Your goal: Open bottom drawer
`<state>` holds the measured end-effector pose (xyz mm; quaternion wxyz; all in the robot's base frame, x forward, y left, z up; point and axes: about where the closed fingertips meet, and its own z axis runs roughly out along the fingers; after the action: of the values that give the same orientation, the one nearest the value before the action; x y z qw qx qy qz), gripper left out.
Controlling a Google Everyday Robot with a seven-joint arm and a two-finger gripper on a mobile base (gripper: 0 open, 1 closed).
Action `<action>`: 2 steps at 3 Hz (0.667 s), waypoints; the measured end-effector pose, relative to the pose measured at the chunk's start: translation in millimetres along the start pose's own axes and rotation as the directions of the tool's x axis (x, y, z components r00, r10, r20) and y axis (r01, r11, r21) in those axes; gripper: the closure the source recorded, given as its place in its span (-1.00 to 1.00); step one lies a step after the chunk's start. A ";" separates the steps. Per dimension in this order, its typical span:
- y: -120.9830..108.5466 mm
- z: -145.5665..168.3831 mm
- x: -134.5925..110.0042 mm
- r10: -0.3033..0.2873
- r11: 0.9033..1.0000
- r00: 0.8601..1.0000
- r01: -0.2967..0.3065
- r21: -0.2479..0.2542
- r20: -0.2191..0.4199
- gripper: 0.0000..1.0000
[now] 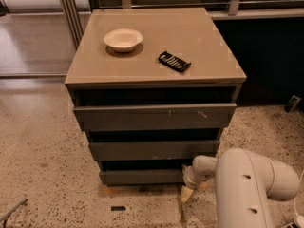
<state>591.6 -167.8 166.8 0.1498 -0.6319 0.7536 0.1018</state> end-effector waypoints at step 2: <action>34.9 -13.9 -0.3 0.050 0.997 0.998 -0.048 -0.053 0.025 -1.00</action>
Offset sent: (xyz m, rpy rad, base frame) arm -0.0573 0.0033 0.0220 0.0658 0.0948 -0.0389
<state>555.9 -166.0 178.6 0.1408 -0.6155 0.7639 0.1336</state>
